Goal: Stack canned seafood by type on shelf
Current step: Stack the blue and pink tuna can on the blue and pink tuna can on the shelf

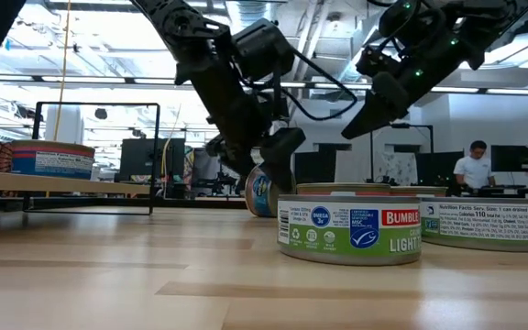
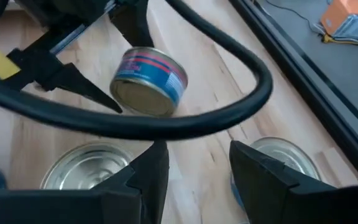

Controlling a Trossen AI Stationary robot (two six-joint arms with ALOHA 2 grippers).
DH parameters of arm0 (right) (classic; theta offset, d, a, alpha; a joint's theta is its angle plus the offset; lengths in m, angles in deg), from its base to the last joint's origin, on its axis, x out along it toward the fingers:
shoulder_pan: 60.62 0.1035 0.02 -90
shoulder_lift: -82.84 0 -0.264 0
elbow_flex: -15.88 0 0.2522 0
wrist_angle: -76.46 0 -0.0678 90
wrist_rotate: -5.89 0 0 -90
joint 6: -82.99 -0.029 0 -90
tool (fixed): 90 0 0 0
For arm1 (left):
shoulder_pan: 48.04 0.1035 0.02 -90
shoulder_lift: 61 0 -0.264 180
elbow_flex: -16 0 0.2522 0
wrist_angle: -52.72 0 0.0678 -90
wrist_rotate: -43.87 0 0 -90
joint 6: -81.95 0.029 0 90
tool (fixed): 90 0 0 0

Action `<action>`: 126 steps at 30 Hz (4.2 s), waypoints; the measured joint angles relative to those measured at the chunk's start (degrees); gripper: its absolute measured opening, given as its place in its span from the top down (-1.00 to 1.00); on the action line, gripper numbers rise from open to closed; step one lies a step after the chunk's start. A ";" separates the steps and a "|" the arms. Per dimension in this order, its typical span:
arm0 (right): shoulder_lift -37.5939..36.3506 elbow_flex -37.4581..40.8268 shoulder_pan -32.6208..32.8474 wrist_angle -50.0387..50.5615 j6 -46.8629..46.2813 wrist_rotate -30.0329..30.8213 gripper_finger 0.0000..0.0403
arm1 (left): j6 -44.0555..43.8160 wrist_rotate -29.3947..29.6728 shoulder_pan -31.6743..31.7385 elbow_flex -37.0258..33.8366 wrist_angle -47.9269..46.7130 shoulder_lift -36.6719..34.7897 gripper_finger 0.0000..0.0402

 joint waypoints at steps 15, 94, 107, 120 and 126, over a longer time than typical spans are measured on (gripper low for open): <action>-4.24 0.00 -0.38 7.56 0.17 0.00 0.02 | 15.19 -5.12 -1.71 -0.04 -5.44 -8.37 0.10; -7.50 0.85 21.29 -25.76 -11.79 22.93 0.02 | -5.11 7.30 -42.92 -11.37 -67.91 -35.87 -0.64; -7.51 2.76 18.19 -7.57 -14.32 20.72 0.02 | 28.41 -1.07 -21.36 -9.60 -29.69 -35.68 -0.64; -7.48 12.94 -8.57 -8.91 -11.31 4.47 0.10 | 32.16 -15.29 -0.76 -9.64 -2.62 -34.32 -0.64; -7.46 10.30 -17.49 -7.78 -11.30 1.25 0.13 | 31.47 -14.94 3.65 -6.85 -1.33 -26.52 -0.64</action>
